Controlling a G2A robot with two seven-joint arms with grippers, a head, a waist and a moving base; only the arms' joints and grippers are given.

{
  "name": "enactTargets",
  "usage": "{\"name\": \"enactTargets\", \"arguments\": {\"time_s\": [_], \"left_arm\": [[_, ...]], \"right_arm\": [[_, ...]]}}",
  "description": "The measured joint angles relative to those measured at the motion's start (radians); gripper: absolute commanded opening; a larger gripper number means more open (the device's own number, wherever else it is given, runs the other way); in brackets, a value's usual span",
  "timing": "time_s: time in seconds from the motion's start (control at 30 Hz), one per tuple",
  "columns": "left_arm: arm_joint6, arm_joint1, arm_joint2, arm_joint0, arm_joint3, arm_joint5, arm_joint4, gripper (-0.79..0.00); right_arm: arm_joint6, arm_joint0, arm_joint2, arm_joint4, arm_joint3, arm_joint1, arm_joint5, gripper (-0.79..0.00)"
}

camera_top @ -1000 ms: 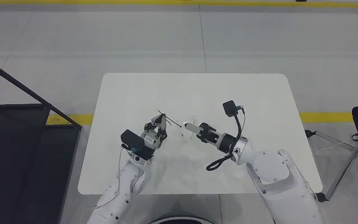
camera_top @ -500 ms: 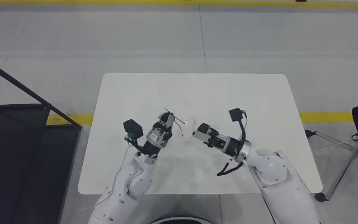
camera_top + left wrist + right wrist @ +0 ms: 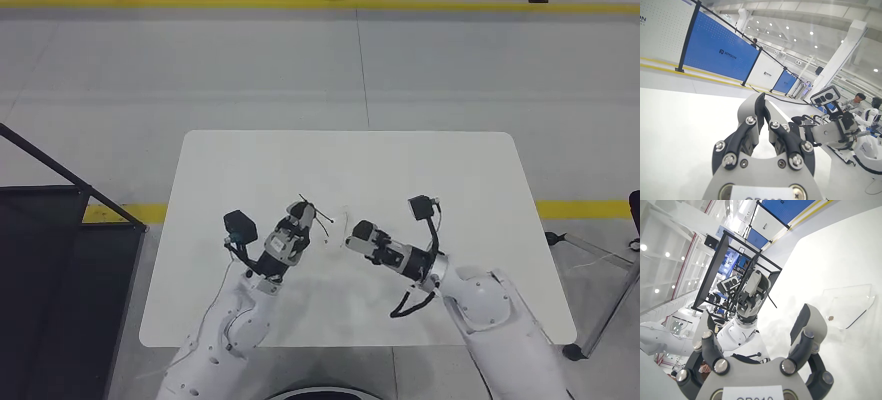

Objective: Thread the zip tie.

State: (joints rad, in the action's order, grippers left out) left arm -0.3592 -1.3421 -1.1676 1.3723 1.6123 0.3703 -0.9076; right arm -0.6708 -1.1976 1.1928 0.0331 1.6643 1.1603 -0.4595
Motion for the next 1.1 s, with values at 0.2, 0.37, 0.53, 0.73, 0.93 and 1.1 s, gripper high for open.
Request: {"name": "enactTargets", "arguments": {"time_s": [0.2,0.37,0.53,0.73,0.93,1.1], "left_arm": [[0.054,0.001,-0.010,0.008,0.017,0.041,0.085,-0.785],[0.087,0.001,-0.016,0.008,0.022,0.056,0.117,-0.785],[0.099,0.001,-0.013,0.010,0.025,0.057,0.119,-0.785],[0.095,-0.002,-0.004,0.008,0.019,0.053,0.104,-0.785],[0.094,-0.003,-0.001,0.005,0.013,0.053,0.098,-0.785],[0.092,-0.004,0.003,0.002,0.007,0.054,0.082,-0.785]], "right_arm": [[0.056,0.019,-0.036,0.035,-0.084,0.008,-0.153,-0.003],[0.102,0.053,-0.074,0.064,-0.138,0.019,-0.177,-0.157],[0.163,0.079,-0.116,0.127,-0.159,0.032,-0.158,-0.348],[0.193,0.091,-0.135,0.149,-0.174,0.039,-0.154,-0.413],[0.194,0.095,-0.137,0.153,-0.179,0.040,-0.160,-0.483],[0.187,0.097,-0.138,0.151,-0.180,0.041,-0.160,-0.594]]}}
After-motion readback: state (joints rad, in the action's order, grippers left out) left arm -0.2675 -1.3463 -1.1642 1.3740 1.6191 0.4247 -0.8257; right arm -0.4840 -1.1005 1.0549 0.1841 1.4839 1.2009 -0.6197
